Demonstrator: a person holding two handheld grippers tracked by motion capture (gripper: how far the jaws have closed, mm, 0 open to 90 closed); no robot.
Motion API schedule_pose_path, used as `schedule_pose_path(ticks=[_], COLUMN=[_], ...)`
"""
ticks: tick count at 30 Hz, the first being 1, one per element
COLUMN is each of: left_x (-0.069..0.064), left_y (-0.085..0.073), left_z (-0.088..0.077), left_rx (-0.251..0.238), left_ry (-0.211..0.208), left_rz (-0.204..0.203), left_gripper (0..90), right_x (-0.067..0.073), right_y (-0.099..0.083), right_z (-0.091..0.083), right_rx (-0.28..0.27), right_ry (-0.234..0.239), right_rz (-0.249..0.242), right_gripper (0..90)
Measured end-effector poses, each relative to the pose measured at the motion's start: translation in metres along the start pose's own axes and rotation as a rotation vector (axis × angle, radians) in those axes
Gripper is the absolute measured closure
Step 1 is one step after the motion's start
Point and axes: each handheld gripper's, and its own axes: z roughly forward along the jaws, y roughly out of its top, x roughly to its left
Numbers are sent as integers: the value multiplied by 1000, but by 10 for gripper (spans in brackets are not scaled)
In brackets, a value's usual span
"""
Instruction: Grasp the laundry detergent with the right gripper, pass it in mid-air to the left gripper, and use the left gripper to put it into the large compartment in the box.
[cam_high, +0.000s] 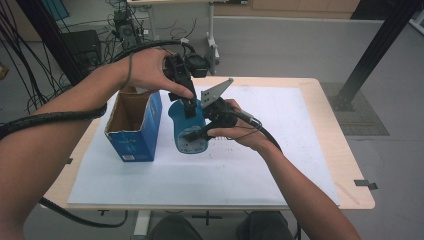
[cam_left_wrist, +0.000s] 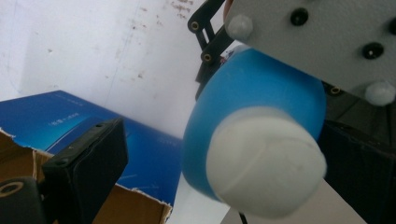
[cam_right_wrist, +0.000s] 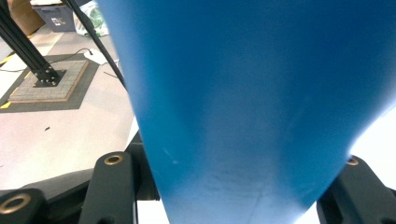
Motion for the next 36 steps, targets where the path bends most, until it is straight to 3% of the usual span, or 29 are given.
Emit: schedule_pose_path(ticks=[17, 36], left_x=[-5, -9], left_y=[7, 8], left_z=[9, 8], left_rx=[17, 23], left_ry=[-16, 6], left_rz=[31, 40], left_gripper=[44, 45], right_x=[2, 4], right_y=[4, 4], right_z=[-5, -10], right_rx=[-19, -25], right_ry=[8, 10], right_rz=[-11, -9], right_gripper=[437, 437])
